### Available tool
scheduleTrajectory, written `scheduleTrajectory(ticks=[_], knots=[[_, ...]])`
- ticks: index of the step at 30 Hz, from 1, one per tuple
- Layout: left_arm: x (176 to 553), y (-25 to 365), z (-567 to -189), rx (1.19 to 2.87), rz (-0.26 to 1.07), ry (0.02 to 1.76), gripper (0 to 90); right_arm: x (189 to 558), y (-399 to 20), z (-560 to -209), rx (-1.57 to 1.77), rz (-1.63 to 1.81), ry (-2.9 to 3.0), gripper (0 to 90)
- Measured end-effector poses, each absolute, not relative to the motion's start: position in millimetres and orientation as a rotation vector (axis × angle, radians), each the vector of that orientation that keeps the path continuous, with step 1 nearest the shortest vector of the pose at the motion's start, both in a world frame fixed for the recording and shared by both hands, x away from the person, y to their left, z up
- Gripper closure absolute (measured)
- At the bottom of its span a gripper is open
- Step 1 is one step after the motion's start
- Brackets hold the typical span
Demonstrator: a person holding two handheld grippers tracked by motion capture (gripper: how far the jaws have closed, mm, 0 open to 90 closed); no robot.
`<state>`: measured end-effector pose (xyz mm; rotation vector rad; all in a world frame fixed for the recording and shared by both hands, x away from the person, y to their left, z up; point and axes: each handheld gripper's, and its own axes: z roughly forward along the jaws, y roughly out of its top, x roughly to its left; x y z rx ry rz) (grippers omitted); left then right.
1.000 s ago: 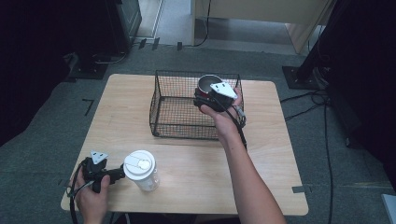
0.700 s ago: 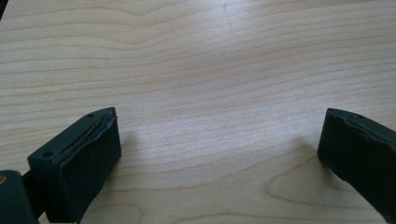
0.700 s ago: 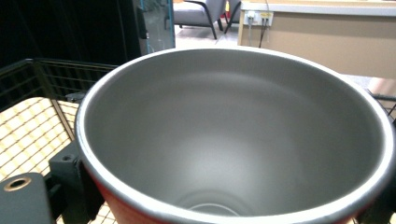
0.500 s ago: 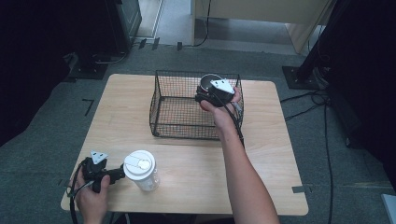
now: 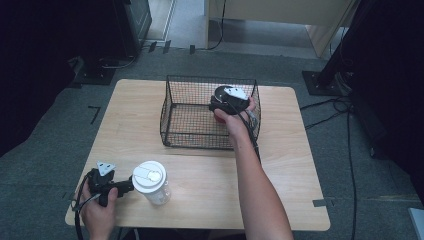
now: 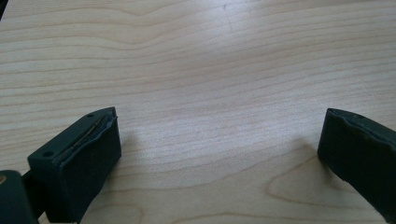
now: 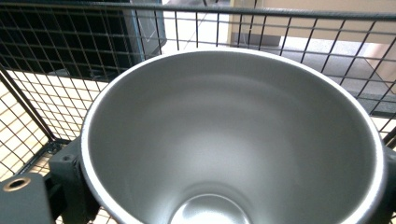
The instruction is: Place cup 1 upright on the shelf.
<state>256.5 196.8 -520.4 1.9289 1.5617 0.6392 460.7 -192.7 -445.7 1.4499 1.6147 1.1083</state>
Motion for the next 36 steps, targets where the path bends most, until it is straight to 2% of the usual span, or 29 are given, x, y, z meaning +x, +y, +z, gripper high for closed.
scheduleTrajectory(ticks=[19, 25, 36], knots=[[256.5, 196.7, -520.4, 1.928, 0.639, 1.562, 0.0, 462.4, -194.8, -449.7, 1.485, 1.088, 1.624, 6.1], [256.4, 196.7, -520.4, 1.928, 0.639, 1.562, 0.0, 460.9, -195.5, -441.8, 1.474, 1.128, 1.613, 0.0], [256.4, 196.8, -520.5, 1.929, 0.639, 1.561, 0.0, 454.4, -200.3, -426.6, 1.446, 1.192, 1.596, 0.0]])
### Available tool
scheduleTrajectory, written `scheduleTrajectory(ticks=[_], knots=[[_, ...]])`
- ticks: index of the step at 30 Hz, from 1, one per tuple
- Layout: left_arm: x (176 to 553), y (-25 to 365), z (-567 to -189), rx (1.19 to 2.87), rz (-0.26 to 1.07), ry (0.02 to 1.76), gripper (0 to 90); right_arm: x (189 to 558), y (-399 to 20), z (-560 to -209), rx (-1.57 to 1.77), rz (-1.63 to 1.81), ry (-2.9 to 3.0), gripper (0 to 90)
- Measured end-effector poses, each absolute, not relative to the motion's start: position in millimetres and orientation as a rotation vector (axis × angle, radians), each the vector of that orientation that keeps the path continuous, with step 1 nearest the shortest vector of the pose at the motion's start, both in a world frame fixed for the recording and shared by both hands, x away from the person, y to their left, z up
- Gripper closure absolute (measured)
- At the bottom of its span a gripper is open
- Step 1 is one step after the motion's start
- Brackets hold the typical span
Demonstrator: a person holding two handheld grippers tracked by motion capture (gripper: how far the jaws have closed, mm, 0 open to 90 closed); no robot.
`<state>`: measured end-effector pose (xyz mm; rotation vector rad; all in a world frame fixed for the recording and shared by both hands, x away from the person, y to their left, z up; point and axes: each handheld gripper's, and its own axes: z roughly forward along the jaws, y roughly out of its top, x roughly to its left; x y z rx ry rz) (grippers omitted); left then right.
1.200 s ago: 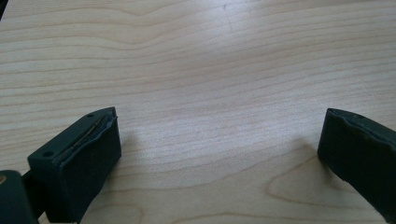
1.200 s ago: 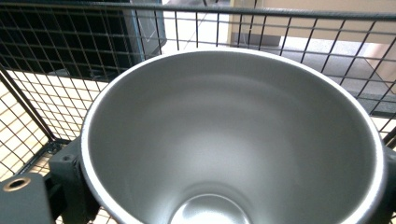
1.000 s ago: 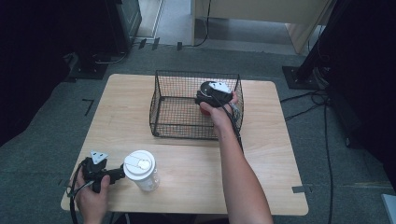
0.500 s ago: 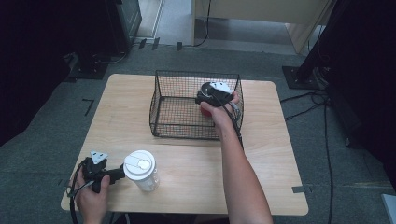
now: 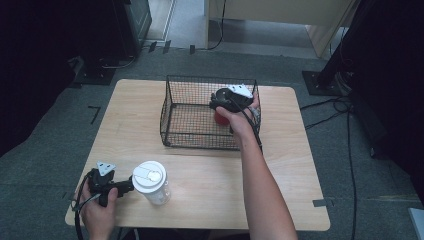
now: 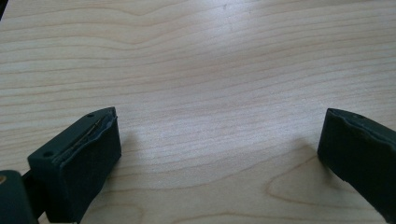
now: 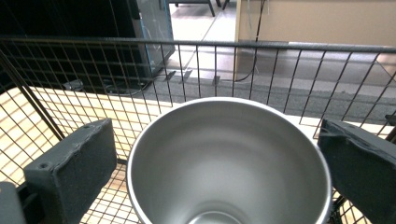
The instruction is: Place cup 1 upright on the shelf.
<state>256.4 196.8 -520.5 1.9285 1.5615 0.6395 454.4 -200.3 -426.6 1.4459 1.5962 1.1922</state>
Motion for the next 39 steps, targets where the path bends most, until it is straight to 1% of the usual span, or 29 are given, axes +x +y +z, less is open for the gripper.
scheduleTrajectory(ticks=[14, 21, 33, 39], knots=[[256.5, 196.8, -520.5, 1.928, 0.639, 1.561, 0.0, 442.4, -201.0, -409.5, 1.408, 1.227, 1.569, 0.0], [256.4, 196.7, -520.3, 1.93, 0.638, 1.562, 0.0, 430.1, -198.8, -402.0, 1.37, 1.226, 1.584, 0.0], [256.5, 196.8, -520.4, 1.929, 0.64, 1.561, 0.0, 400.5, -196.1, -399.6, 1.337, 1.246, 1.61, 0.0], [256.4, 196.8, -520.3, 1.93, 0.639, 1.562, 0.0, 373.2, -188.2, -399.1, 1.304, 1.302, 1.625, 0.0]])
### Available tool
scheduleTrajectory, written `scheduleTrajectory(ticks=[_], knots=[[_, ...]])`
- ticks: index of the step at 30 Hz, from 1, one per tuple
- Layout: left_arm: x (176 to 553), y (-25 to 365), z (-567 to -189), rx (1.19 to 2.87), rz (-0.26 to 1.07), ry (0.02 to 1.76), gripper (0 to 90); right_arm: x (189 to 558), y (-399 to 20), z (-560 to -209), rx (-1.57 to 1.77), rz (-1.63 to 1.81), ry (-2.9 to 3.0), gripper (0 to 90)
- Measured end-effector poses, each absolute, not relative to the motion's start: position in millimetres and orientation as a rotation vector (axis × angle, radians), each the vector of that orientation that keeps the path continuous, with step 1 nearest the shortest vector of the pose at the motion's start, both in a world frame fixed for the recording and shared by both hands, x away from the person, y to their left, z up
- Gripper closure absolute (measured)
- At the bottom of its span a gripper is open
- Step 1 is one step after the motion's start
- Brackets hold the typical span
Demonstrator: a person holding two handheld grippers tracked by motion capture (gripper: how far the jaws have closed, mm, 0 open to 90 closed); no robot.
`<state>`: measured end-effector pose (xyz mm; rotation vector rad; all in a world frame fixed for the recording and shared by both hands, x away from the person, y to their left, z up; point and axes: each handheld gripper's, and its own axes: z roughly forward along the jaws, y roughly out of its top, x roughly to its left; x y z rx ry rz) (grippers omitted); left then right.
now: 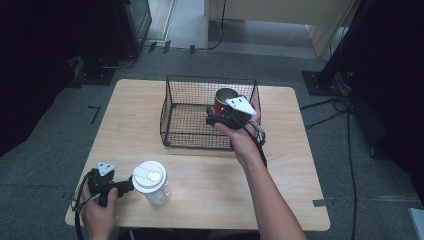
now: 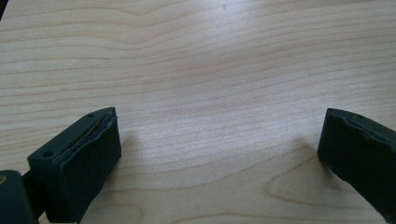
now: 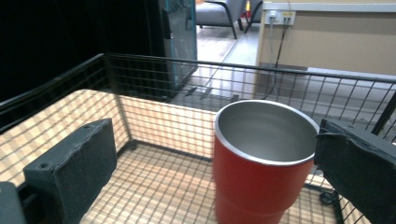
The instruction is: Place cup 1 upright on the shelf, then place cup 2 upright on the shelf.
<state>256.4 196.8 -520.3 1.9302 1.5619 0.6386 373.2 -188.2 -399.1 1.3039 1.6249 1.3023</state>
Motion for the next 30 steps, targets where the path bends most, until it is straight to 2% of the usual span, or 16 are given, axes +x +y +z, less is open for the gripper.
scheduleTrajectory(ticks=[15, 30], knots=[[256.5, 196.7, -520.4, 1.928, 0.639, 1.563, 0.0, 320.5, -181.4, -403.9, 1.206, 1.36, 1.676, 0.0], [257.1, 196.3, -520.7, 1.927, 0.64, 1.557, 0.0, 267.7, -165.2, -427.9, 1.114, 1.399, 1.779, 0.0]])
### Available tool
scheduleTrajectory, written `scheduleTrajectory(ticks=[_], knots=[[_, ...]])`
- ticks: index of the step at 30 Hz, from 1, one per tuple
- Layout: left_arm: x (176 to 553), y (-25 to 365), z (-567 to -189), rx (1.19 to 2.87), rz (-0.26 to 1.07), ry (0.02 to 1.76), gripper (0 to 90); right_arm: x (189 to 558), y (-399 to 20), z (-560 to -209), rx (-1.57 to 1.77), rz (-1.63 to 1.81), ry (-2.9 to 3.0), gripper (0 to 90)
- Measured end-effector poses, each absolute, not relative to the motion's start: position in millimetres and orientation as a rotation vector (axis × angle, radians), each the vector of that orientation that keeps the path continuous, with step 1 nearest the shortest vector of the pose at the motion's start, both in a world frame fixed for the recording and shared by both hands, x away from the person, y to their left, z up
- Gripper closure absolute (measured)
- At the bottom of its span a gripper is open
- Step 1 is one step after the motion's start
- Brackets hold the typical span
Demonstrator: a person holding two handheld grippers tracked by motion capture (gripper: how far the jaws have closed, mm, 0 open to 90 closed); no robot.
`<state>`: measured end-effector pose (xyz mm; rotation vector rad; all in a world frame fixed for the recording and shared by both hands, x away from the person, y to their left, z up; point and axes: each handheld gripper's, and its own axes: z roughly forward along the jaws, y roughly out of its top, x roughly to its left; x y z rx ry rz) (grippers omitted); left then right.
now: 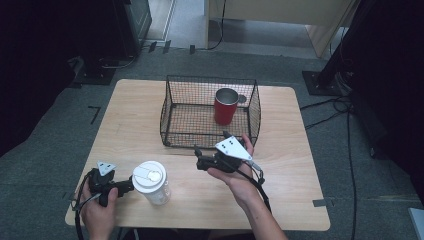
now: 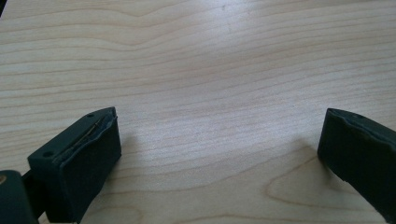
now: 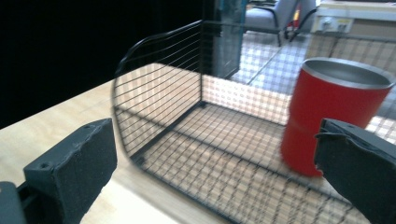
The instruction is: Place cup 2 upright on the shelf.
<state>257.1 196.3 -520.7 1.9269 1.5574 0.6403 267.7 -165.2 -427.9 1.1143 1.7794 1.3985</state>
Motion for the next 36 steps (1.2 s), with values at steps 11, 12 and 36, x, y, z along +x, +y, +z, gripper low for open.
scheduleTrajectory(ticks=[11, 12, 36], knots=[[257.1, 196.3, -520.7, 1.928, 0.64, 1.558, 0.0, 237.7, -143.3, -449.9, 1.065, 1.455, 1.871, 0.0], [257.1, 196.3, -520.6, 1.928, 0.64, 1.558, 0.0, 235.3, -141.6, -451.3, 1.06, 1.458, 1.879, 0.0], [257.1, 196.3, -520.6, 1.928, 0.64, 1.557, 0.0, 190.8, -96.8, -487.7, 0.969, 1.55, 2.024, 0.0]])
